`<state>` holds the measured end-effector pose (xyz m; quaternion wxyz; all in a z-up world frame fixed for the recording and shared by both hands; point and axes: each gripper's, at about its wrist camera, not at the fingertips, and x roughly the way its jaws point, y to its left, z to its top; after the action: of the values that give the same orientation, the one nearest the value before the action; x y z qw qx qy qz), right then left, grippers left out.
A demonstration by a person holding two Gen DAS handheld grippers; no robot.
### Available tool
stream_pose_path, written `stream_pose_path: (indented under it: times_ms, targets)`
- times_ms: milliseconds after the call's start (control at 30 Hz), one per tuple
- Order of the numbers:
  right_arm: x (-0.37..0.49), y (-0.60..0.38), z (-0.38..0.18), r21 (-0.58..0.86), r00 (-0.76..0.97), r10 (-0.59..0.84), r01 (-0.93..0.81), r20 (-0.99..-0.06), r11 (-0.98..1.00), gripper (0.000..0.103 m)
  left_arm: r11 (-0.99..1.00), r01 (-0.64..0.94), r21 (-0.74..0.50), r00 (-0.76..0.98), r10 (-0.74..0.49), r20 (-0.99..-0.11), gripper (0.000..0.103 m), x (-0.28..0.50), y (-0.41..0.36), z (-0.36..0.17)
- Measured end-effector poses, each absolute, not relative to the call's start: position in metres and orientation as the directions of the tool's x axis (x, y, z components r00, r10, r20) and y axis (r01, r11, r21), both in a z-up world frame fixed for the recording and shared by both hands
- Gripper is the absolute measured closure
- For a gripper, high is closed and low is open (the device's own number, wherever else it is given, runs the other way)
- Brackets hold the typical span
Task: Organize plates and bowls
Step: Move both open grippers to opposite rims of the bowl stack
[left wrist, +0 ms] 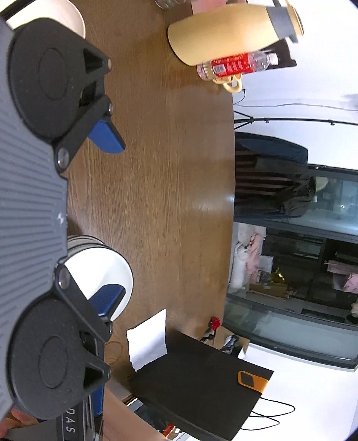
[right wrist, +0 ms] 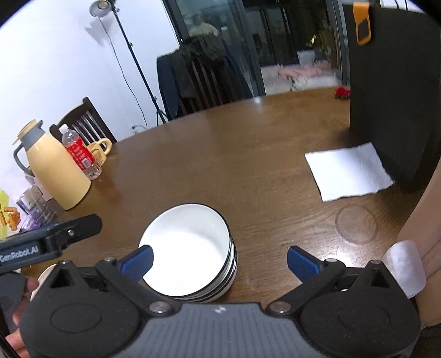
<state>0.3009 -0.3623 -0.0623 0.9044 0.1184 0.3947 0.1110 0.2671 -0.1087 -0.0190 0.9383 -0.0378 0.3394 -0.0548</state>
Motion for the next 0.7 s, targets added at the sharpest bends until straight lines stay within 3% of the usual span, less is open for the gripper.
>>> stream_pose_path:
  times_ms: [300, 700]
  targets:
    - [0.28, -0.346, -0.045, 0.227, 0.719, 0.227, -0.098, -0.658, 0.969, 0.0, 0.986, 0.086, -0.142, 0.759, -0.157, -0.632, 0.0, 0.249, -0.088, -0.018]
    - [0.271, -0.325, -0.034, 0.28, 0.677, 0.247, -0.063, -0.694, 0.958, 0.0, 0.984, 0.096, -0.149, 0.741, -0.17, -0.649, 0.0, 0.231, -0.054, -0.022]
